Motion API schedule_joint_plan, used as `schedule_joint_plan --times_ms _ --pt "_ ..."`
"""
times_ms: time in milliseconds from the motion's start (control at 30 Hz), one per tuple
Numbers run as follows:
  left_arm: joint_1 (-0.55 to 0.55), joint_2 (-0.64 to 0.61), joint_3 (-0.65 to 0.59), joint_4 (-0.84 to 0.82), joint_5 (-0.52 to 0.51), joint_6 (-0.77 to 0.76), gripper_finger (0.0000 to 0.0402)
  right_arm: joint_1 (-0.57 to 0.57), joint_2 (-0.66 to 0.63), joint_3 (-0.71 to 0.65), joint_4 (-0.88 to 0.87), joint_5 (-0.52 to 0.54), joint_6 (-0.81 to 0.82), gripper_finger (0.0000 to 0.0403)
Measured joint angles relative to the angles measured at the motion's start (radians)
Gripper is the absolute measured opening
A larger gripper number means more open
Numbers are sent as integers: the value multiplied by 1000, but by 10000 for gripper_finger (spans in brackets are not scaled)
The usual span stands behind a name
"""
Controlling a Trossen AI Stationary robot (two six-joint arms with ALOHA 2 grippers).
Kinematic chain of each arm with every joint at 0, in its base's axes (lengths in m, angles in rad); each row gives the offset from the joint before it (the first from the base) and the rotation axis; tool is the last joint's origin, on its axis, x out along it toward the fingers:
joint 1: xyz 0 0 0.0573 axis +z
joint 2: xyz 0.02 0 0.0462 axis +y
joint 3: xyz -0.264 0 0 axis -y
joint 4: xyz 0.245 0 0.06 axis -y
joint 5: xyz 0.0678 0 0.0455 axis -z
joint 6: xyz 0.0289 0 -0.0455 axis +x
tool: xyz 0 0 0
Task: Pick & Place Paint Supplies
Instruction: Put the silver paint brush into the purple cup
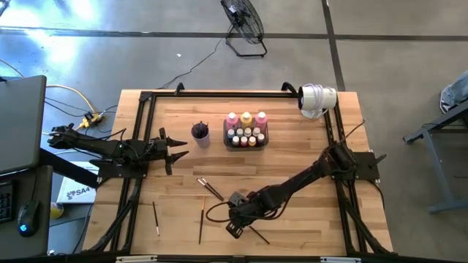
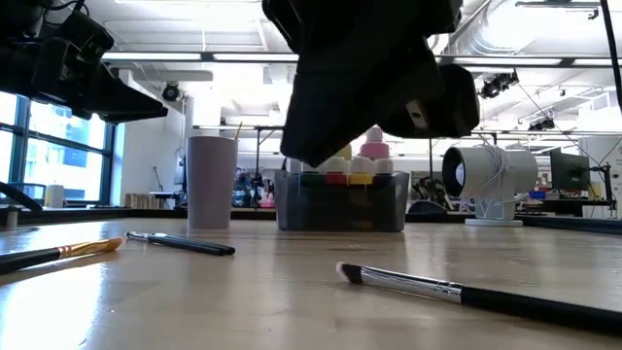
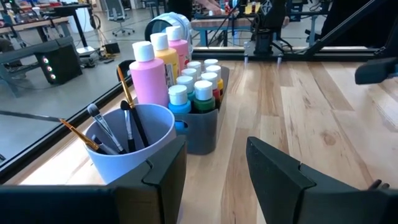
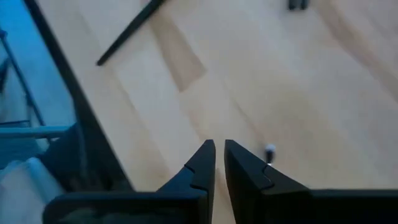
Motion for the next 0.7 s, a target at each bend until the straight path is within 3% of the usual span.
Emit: schedule_joint_plan --times_ms 133,333,533,700 --pt "0 0 0 0 0 0 165 0 2 27 -99 27 6 26" --pt "0 0 0 -1 0 0 165 9 40 55 -95 22 16 23" --pt "0 0 0 -2 -1 1 165 7 137 207 -257 -4 -47 5" --pt "0 0 0 -4 -4 0 165 6 132 265 -345 52 -47 5"
